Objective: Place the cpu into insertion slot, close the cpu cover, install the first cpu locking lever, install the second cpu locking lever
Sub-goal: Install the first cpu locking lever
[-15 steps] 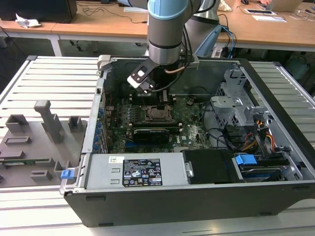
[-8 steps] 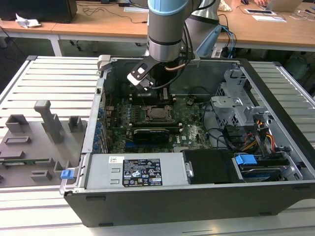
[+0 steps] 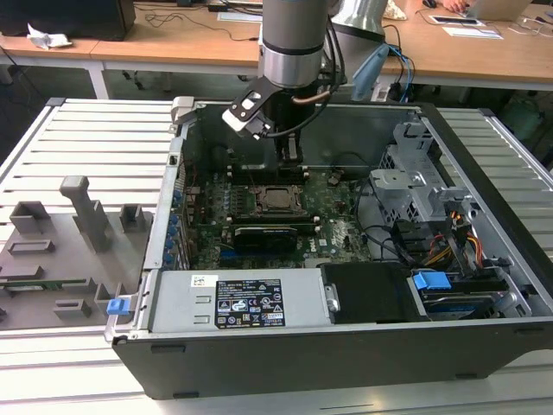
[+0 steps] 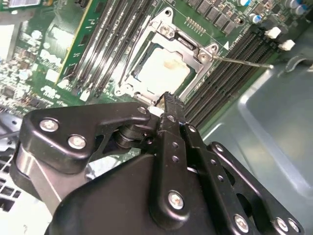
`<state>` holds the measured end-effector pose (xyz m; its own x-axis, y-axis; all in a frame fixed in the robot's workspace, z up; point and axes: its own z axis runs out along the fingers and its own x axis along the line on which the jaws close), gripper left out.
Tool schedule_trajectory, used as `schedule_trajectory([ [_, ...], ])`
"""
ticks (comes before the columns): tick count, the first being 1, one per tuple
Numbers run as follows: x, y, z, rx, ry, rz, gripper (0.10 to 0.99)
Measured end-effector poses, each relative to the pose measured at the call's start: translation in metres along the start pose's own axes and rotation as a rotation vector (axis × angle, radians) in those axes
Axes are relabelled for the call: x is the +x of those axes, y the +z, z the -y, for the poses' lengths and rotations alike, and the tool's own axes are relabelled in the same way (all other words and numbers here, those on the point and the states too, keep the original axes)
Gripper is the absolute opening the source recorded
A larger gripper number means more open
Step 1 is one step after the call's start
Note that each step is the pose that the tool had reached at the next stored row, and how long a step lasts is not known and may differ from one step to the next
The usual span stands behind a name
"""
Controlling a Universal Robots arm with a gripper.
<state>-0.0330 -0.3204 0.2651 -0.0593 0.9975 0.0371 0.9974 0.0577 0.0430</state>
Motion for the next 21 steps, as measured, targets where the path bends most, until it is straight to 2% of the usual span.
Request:
schedule_trajectory([
  [2, 0.0001, -0.0038, -0.0002, 0.000, -0.002, 0.0022, 0.106],
  [4, 0.0001, -0.0039, -0.0001, 0.003, -0.059, 0.0009, 0.106],
  [11, 0.0001, -0.0036, -0.0003, 0.008, -0.170, -0.0025, 0.106],
  [17, 0.0001, -0.0037, -0.0003, 0.011, -0.249, -0.0058, 0.106],
  [21, 0.0001, -0.0037, -0.0003, 0.012, -0.283, -0.0073, 0.106],
])
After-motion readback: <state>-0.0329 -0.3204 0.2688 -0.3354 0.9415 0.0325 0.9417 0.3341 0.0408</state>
